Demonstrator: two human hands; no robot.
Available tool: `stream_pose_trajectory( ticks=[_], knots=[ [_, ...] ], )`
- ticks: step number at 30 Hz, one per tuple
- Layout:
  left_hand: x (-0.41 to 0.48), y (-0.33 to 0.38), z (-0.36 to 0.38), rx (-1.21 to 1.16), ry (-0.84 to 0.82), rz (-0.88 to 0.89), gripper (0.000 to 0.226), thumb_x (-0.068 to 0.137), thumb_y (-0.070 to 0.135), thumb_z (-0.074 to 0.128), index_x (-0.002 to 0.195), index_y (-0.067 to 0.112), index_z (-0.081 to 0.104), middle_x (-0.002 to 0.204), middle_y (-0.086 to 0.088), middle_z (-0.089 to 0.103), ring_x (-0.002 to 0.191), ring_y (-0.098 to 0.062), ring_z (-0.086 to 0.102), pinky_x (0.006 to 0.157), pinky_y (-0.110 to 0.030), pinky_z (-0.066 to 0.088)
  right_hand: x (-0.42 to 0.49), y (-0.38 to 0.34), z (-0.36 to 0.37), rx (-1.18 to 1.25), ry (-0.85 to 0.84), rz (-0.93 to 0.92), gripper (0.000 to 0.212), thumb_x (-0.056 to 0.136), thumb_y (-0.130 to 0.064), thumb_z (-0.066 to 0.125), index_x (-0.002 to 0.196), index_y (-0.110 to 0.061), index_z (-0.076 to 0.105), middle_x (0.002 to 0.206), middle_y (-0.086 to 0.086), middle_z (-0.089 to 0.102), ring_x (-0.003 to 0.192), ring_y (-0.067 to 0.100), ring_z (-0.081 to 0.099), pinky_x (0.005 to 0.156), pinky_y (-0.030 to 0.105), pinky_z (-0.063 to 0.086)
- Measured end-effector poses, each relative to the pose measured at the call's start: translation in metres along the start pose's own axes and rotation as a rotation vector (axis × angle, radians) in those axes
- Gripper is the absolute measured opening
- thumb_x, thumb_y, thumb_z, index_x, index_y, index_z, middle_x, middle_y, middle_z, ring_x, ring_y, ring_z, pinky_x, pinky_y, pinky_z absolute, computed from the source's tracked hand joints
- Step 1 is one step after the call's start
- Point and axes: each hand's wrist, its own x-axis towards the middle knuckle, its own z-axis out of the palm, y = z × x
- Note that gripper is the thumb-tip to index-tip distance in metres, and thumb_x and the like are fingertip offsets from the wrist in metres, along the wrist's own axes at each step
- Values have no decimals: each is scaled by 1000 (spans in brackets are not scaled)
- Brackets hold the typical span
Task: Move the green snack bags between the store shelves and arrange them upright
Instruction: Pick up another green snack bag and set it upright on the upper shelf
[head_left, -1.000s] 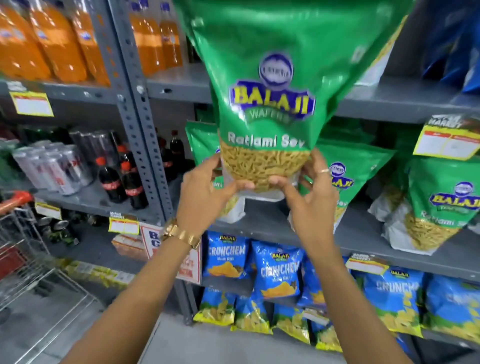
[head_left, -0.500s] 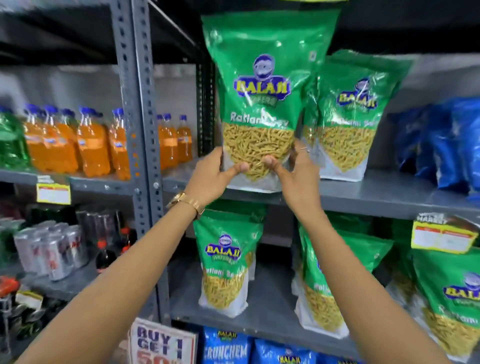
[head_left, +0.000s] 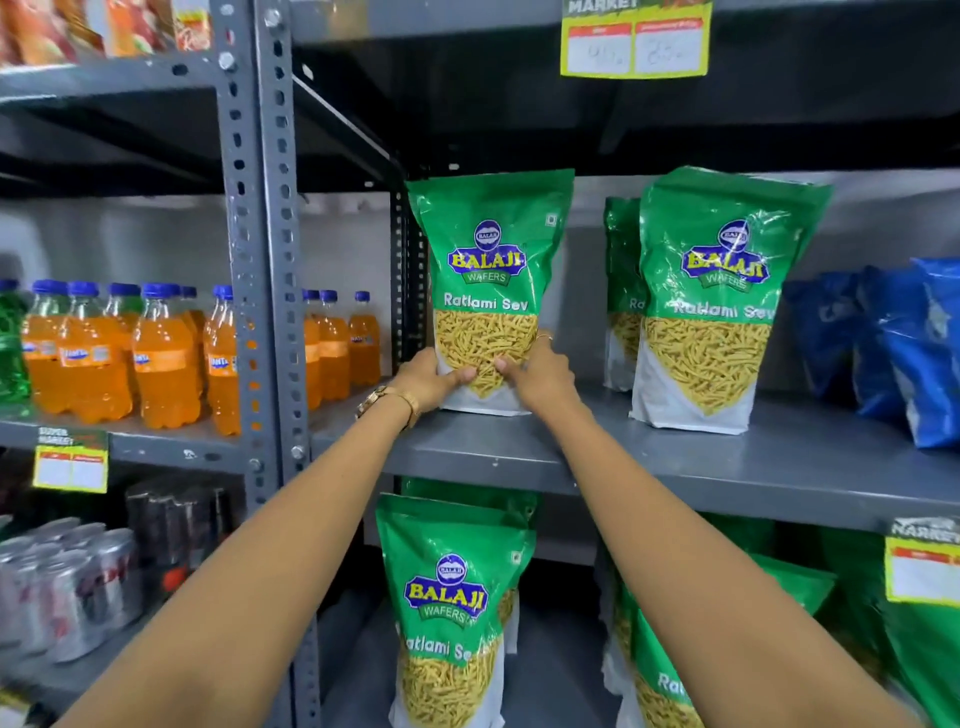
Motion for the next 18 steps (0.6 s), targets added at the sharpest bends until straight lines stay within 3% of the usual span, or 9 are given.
stream_pose_trajectory(
  ticks=[6,11,15,18],
  knots=[
    [15,-13,4,-62,60,-5,43,93,34,60,129,11,56,134,-12,61,121,-27,54,92,-28,36,11,2,12,8,1,-26,56,92,-34,60,132,-4,35,129,27,57,120,45,54,91,41,45],
    [13,-17,3,-106,66,23,44,92,33,62,130,13,54,130,-7,61,110,-17,50,91,-28,34,10,6,12,56,4,-42,58,90,-32,63,136,-8,35,128,25,58,119,45,54,92,41,45],
    [13,-21,-1,-228,29,-20,46,89,32,67,129,13,55,136,-8,60,125,-24,53,111,-41,37,4,7,9,63,8,-81,62,88,-34,65,138,-10,36,124,24,60,115,43,56,90,40,46],
    [11,-25,-4,-301,-28,-12,38,85,29,69,119,18,58,138,-10,59,128,-23,52,114,-39,34,-1,8,6,61,3,-89,63,87,-35,66,137,-9,36,125,24,60,116,43,56,90,40,45]
  ],
)
